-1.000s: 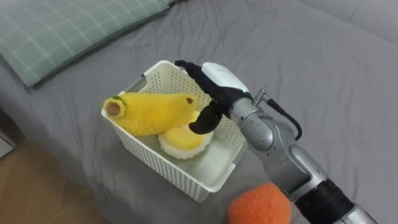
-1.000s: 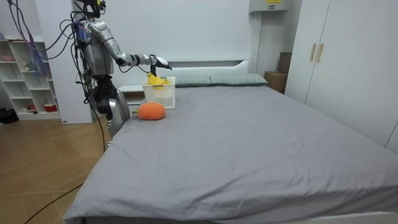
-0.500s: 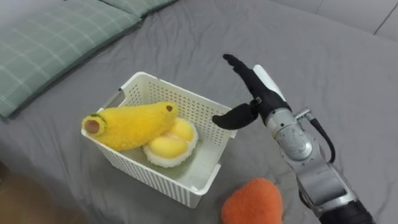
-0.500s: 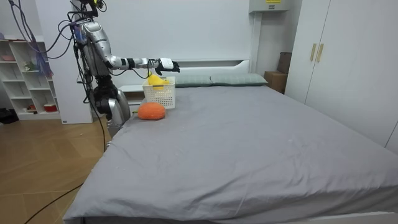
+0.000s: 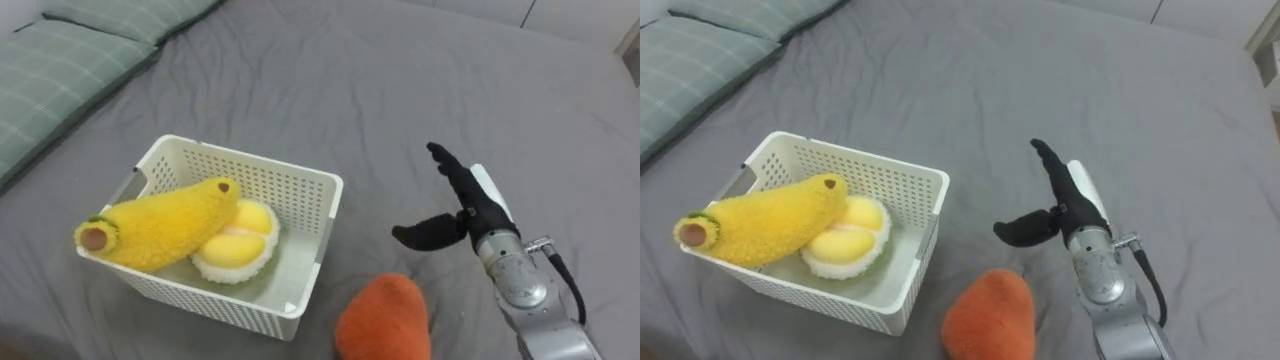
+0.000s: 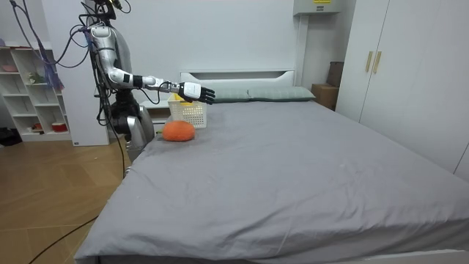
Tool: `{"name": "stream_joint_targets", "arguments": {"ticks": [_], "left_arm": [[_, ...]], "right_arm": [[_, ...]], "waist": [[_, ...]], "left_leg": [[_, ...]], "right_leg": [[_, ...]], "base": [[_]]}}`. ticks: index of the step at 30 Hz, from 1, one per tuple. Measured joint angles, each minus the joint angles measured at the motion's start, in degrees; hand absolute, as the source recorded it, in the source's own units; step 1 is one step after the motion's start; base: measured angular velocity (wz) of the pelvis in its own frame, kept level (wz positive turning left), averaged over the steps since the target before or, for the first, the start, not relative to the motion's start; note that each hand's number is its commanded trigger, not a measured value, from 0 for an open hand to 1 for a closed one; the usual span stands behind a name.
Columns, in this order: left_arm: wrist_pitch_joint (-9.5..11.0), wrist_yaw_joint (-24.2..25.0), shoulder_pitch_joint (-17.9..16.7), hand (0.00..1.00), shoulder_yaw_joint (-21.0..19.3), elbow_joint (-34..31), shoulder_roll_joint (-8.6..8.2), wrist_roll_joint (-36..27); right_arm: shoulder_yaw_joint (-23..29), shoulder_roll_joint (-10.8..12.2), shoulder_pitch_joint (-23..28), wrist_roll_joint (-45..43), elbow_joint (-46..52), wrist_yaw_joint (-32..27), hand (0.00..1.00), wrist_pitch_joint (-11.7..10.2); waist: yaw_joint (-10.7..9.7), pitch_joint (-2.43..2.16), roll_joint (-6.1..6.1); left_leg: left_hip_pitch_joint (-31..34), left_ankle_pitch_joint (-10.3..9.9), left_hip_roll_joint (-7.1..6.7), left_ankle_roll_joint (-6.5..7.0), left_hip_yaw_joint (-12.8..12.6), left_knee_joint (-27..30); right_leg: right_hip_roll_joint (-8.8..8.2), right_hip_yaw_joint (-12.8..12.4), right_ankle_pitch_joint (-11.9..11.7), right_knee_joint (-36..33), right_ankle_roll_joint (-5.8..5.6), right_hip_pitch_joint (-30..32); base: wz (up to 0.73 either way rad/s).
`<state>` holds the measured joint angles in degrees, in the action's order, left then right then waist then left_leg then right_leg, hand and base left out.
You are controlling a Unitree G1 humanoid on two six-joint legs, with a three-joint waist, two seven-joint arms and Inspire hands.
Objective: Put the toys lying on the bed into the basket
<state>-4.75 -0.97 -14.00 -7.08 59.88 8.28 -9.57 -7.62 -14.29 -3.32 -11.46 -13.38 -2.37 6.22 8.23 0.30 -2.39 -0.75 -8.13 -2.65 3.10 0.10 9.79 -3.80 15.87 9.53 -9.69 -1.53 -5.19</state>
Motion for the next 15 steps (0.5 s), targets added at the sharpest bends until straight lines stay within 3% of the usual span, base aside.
{"name": "stream_joint_targets", "arguments": {"ticks": [15], "left_arm": [[0.69,-0.04,-0.81,0.0,0.53,-0.17,-0.14,-2.68]], "right_arm": [[-3.06,1.48,1.99,0.51,-7.38,3.7,0.0,0.05]], "waist": [[0.04,-0.11,-1.05]], "left_leg": [[-0.41,-0.21,-0.15,0.13,-0.15,-0.17]], "right_leg": [[-0.02,0.09,0.16,0.99,-0.22,-0.79]], "base": [[0.0]]}}
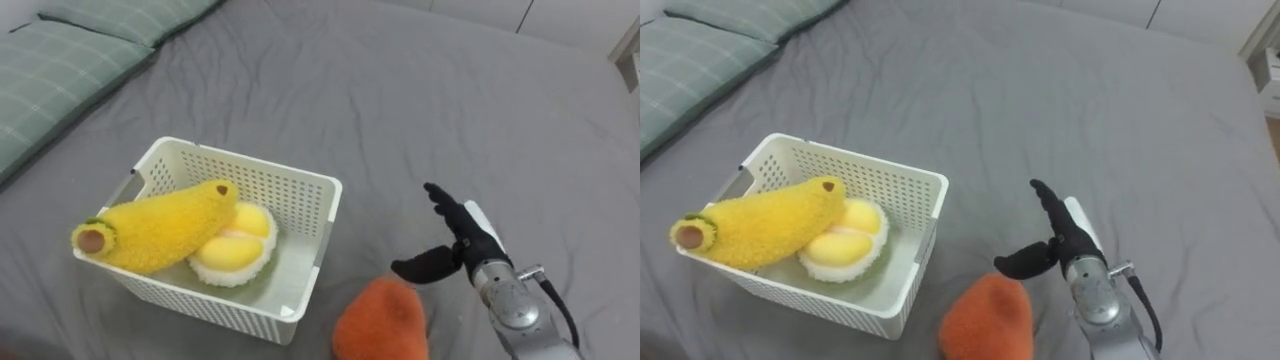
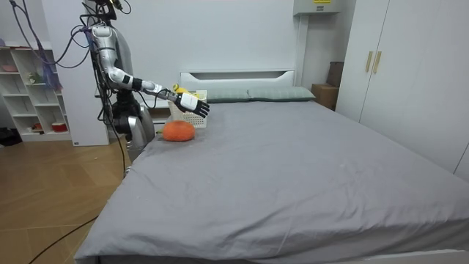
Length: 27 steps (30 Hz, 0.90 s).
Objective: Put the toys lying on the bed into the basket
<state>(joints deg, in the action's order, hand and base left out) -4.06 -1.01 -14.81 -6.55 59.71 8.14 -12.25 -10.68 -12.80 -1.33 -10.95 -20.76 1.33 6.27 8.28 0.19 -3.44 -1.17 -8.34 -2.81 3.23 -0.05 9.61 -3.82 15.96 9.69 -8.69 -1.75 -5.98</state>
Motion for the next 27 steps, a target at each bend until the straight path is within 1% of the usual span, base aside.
{"name": "stream_joint_targets", "arguments": {"ticks": [3,5,7,12,14,18,19,23,25,26,27], "left_arm": [[0.04,-0.61,-0.06,0.0,0.26,-0.01,0.03,-0.76],[0.02,-0.75,-0.07,0.0,0.6,-0.05,0.05,-1.04],[-0.04,-0.65,-0.14,0.0,0.61,-0.33,0.04,-1.02],[-0.65,-0.35,-0.22,0.0,0.64,-0.69,0.04,-0.58],[-0.7,-0.37,-0.44,0.0,0.73,-0.69,0.0,-0.54],[-1.39,-0.52,-1.15,0.0,0.91,-0.69,-0.01,-0.18],[-1.82,-0.54,-1.12,0.0,0.93,-0.69,-0.01,0.67],[-2.02,-0.53,-1.05,0.0,0.94,-0.85,0.0,1.39],[-2.02,-0.55,-0.97,0.0,0.97,-0.84,0.05,2.02],[-2.07,-0.61,-0.97,0.0,1.02,-0.84,0.12,2.43],[-2.12,-0.63,-0.96,0.0,1.02,-0.84,0.17,2.71]], "right_arm": [[-2.21,0.0,-0.02,0.06,-2.94,1.27,0.0,-0.03],[-4.1,0.0,0.12,-0.74,-3.78,3.19,0.0,0.84],[-4.67,0.06,0.15,-1.99,-3.81,5.15,0.0,0.94],[-6.03,0.12,0.09,-7.68,-5.61,8.66,0.0,1.3],[-6.36,0.69,0.11,-8.96,-8.62,10.73,0.0,1.4],[-6.18,0.95,0.1,-10.04,-9.92,11.9,0.0,1.39],[-6.07,0.94,0.1,-10.31,-10.04,12.02,0.0,1.4],[-6.07,0.95,-0.11,-11.62,-11.3,12.52,0.0,1.39],[-6.08,1.2,-1.01,-11.79,-12.92,12.58,0.0,1.39],[-6.18,1.46,-1.53,-11.74,-13.7,12.59,0.08,1.37],[-6.23,1.71,-2.01,-11.71,-14.45,12.59,0.49,1.36]], "waist": [[0.37,0.06,-0.16],[0.42,0.18,-0.18],[0.65,0.21,-0.18],[2.95,0.25,-0.13],[3.46,0.25,-0.2],[3.59,0.25,-0.13],[3.62,0.25,-0.13],[4.64,0.2,-0.31],[4.73,0.24,-0.43],[4.76,0.26,-0.59],[4.76,0.31,-0.69]], "left_leg": [[0.01,-0.07,-0.01,-0.01,0.18,0.02],[0.27,-0.08,-0.06,0.0,0.23,0.01],[0.51,-0.12,-0.05,0.0,0.27,0.03],[0.54,-0.21,-0.05,0.0,0.44,0.31],[0.79,-0.23,-0.17,0.0,0.92,0.5],[1.44,-0.33,-0.35,0.04,1.79,0.86],[1.59,-0.34,-0.39,0.04,2.0,1.03],[1.63,-0.33,-0.53,0.05,2.23,1.12],[1.64,-0.33,-0.63,0.07,2.38,1.15],[1.64,-0.32,-0.69,0.08,2.51,1.16],[1.62,-0.33,-0.7,0.08,2.54,1.18]], "right_leg": [[0.02,0.0,0.01,0.08,-0.01,-0.18],[0.01,0.04,0.01,0.08,-0.01,-0.1],[0.02,0.1,0.01,0.09,-0.02,0.03],[0.02,0.11,0.05,0.18,-0.07,0.1],[-0.08,0.92,0.07,0.18,-0.1,0.07],[-0.19,1.54,0.19,0.18,-0.24,0.06],[-0.18,1.68,0.22,0.18,-0.25,0.06],[-0.26,1.85,0.27,0.17,-0.27,-0.09],[-0.31,1.88,0.27,0.14,-0.27,-0.13],[-0.31,1.88,0.27,0.15,-0.27,-0.19],[-0.31,1.89,0.27,0.15,-0.28,-0.23]], "base": [[0.01],[0.05],[0.02],[0.0],[0.09],[0.12],[0.11],[0.03],[0.02],[0.0],[0.0]]}}
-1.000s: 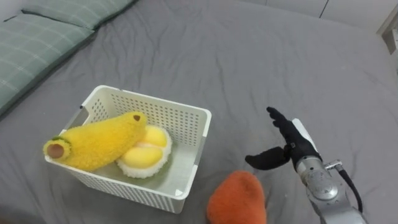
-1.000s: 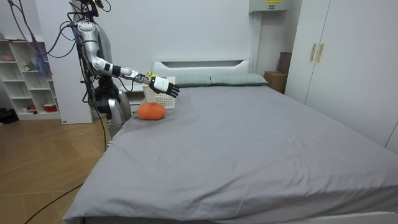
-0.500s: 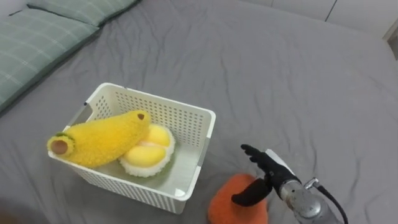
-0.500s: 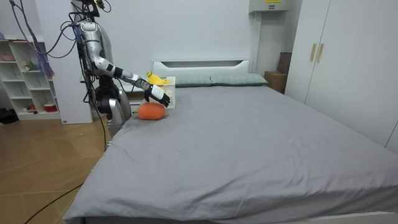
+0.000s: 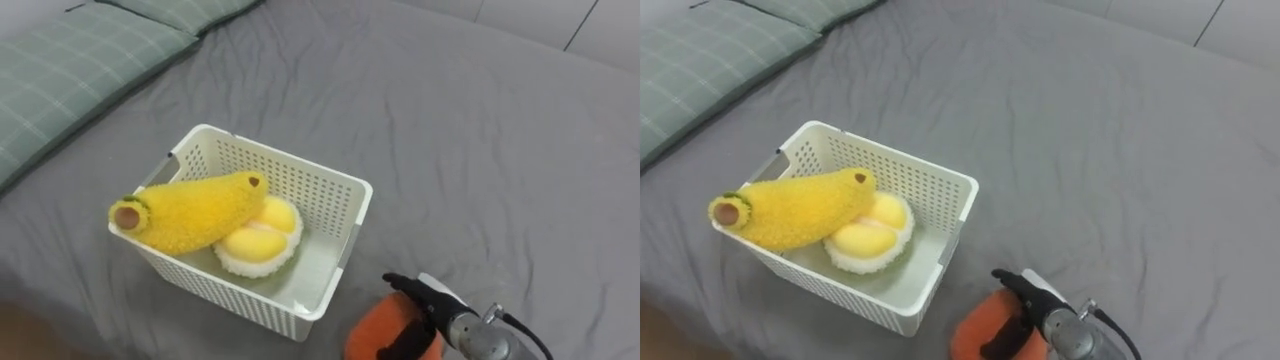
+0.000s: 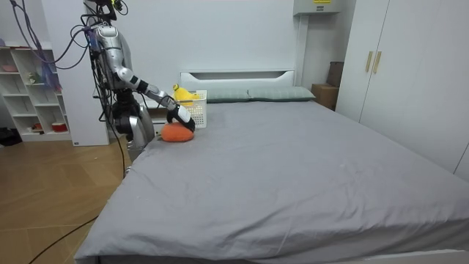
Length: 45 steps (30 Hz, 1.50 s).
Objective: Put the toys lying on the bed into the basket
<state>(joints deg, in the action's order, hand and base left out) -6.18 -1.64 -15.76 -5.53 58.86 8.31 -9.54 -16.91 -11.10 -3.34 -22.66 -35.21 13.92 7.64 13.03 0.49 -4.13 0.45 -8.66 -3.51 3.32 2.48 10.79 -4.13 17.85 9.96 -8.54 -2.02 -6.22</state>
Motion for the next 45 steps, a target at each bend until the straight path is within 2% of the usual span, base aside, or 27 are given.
{"name": "stream_joint_targets", "arguments": {"ticks": [1,2,8,12,18,24,27,29,33,35,41,45], "left_arm": [[-0.15,-0.11,0.14,0.0,0.0,0.0,0.12,0.31],[-0.32,-0.31,0.29,0.0,0.01,0.0,0.16,0.45],[-0.94,-0.7,0.57,0.0,0.18,0.01,0.22,0.57],[-1.0,-0.7,0.62,0.0,0.18,0.0,0.16,0.57],[-1.09,-0.7,0.71,0.0,0.15,-0.04,0.17,1.28],[-1.35,-0.64,0.89,0.0,0.16,-0.49,0.15,1.29],[-1.36,-0.49,0.95,0.0,0.19,-0.48,0.04,1.25],[-1.35,-0.22,1.39,0.0,0.13,-0.48,-0.23,1.13],[-1.3,0.14,1.75,0.0,-0.42,-0.42,-0.77,1.15],[-1.04,0.5,1.94,0.0,-0.68,-0.42,-0.69,1.24],[-0.84,0.72,1.87,0.0,-1.27,-0.19,-0.46,1.2],[-0.8,1.09,1.97,0.0,-1.26,0.73,0.01,1.19]], "right_arm": [[-0.14,0.34,-0.6,-0.05,-0.87,0.0,0.68,0.05],[-0.8,0.39,-1.23,-0.05,-1.64,-0.02,1.0,0.05],[-2.07,1.39,-4.92,-0.64,-7.03,-0.77,1.0,0.05],[-2.38,1.74,-4.95,-1.61,-7.62,-0.68,1.0,0.32],[-3.48,1.92,-4.75,-3.07,-7.6,0.61,1.0,2.34],[-4.33,2.11,-4.76,-2.81,-6.9,1.99,1.0,2.35],[-4.32,2.11,-4.75,-2.89,-6.03,2.26,1.0,2.21],[-4.17,2.07,-4.72,-3.07,-5.99,2.26,1.0,1.89],[-1.9,1.75,-4.72,-5.9,-2.6,2.25,1.0,1.86],[-0.71,0.81,-4.71,-6.0,1.7,1.53,1.0,1.85],[5.2,-1.13,-4.65,-6.09,11.93,0.79,1.0,1.76],[8.39,-2.18,-4.66,-6.07,15.48,-0.8,1.0,1.71]], "waist": [[0.1,0.07,-0.24],[0.15,0.16,-0.46],[0.23,0.16,-0.74],[0.33,0.14,-0.76],[0.33,0.13,-0.7],[0.19,0.13,-0.57],[0.06,0.29,-0.25],[-0.04,0.14,0.07],[-0.16,-0.09,0.5],[-0.51,-0.17,0.54],[-2.4,-0.03,0.22],[-3.74,0.05,0.35]], "left_leg": [[0.0,0.0,0.01,0.0,0.01,0.02],[0.01,-0.01,0.01,0.0,0.01,0.05],[0.33,-0.26,0.0,0.15,-0.01,0.61],[0.42,-0.28,-0.02,0.17,0.02,0.7],[0.55,-0.28,-0.02,0.17,0.19,0.9],[0.57,-0.28,-0.13,0.18,0.85,1.05],[0.66,-0.29,-0.15,0.18,1.04,1.29],[0.91,-0.31,-0.15,0.21,1.01,1.45],[0.97,-0.28,-0.15,0.21,0.74,1.45],[0.79,-0.25,-0.13,0.21,0.39,1.21],[-0.18,-0.28,-0.14,0.25,0.01,0.79],[-0.81,-0.32,-0.09,0.29,-0.09,0.79]], "right_leg": [[0.01,0.04,0.0,0.0,0.0,-0.01],[0.02,0.06,0.0,0.0,0.0,-0.01],[0.01,0.48,-0.01,0.01,0.0,-0.01],[0.01,0.56,-0.01,0.01,-0.01,-0.01],[0.01,0.65,-0.02,-0.05,-0.01,0.0],[-0.02,1.02,-0.04,-0.08,-0.02,-0.22],[-0.02,1.18,-0.04,-0.14,-0.02,-0.31],[-0.05,1.14,-0.04,-0.21,-0.02,-0.15],[-0.07,0.89,-0.04,-0.23,-0.02,0.0],[-0.07,0.82,-0.03,-0.15,-0.02,-0.05],[0.0,-0.01,-0.03,-0.04,-0.03,-0.64],[0.0,-0.45,-0.06,-0.13,-0.06,-0.97]], "base": [[0.0],[0.0],[0.0],[0.0],[0.0],[0.04],[0.04],[0.0],[-0.02],[-0.02],[-0.05],[-0.05]]}}
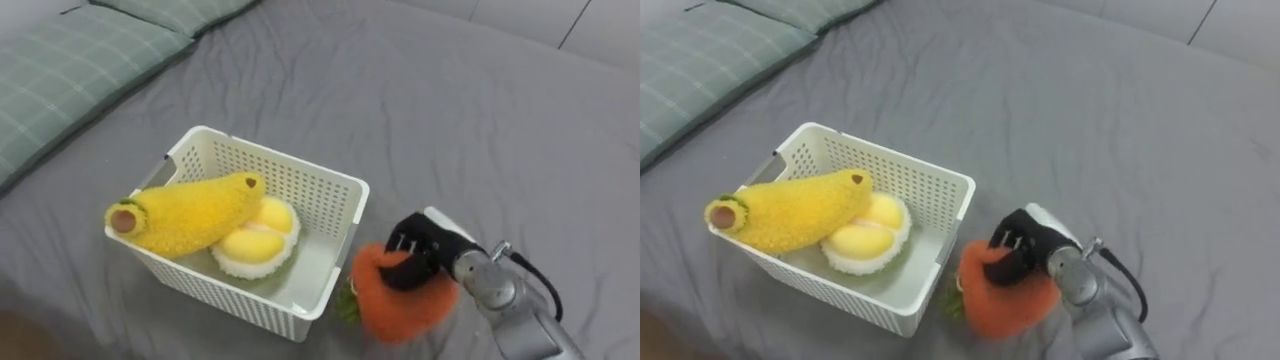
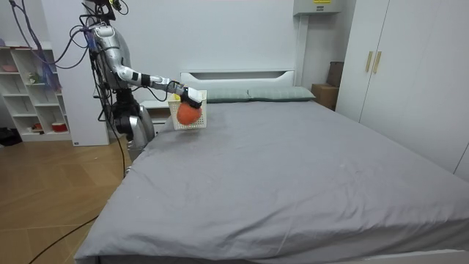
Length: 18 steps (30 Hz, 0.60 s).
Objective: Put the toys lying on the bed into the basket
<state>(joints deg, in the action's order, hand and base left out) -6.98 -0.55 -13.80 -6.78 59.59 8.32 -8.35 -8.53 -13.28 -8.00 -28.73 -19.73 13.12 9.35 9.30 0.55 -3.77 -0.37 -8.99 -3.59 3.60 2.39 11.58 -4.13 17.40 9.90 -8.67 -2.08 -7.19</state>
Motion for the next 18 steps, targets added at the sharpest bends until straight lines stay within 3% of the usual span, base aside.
{"name": "stream_joint_targets", "arguments": {"ticks": [7,13,18], "left_arm": [[0.87,0.24,-0.15,0.0,-2.39,-0.12,0.11,-0.24],[1.09,1.18,-0.35,0.0,-4.02,-0.25,-0.03,-0.57],[1.2,1.3,-0.6,0.0,-4.39,-0.03,0.01,-0.07]], "right_arm": [[6.42,-3.07,0.04,0.48,10.32,-2.46,1.0,-0.04],[8.2,-4.77,0.04,0.72,16.5,-5.02,1.0,-0.01],[8.26,-4.87,0.03,-0.34,20.31,-5.03,1.0,0.19]], "waist": [[-2.47,-0.09,0.18],[-2.66,-0.28,0.15],[-2.53,-0.32,0.07]], "left_leg": [[-0.28,0.0,0.05,0.01,-0.86,-0.3],[-0.43,0.0,0.35,0.02,-2.11,-1.15],[-0.96,0.01,0.48,0.02,-2.47,-1.97]], "right_leg": [[-0.08,-0.23,-0.02,0.01,-0.04,0.02],[0.09,-1.52,-0.03,0.0,-0.05,0.83],[0.13,-1.89,-0.04,-0.07,-0.05,0.83]], "base": [[-0.03],[-0.12],[-0.06]]}}
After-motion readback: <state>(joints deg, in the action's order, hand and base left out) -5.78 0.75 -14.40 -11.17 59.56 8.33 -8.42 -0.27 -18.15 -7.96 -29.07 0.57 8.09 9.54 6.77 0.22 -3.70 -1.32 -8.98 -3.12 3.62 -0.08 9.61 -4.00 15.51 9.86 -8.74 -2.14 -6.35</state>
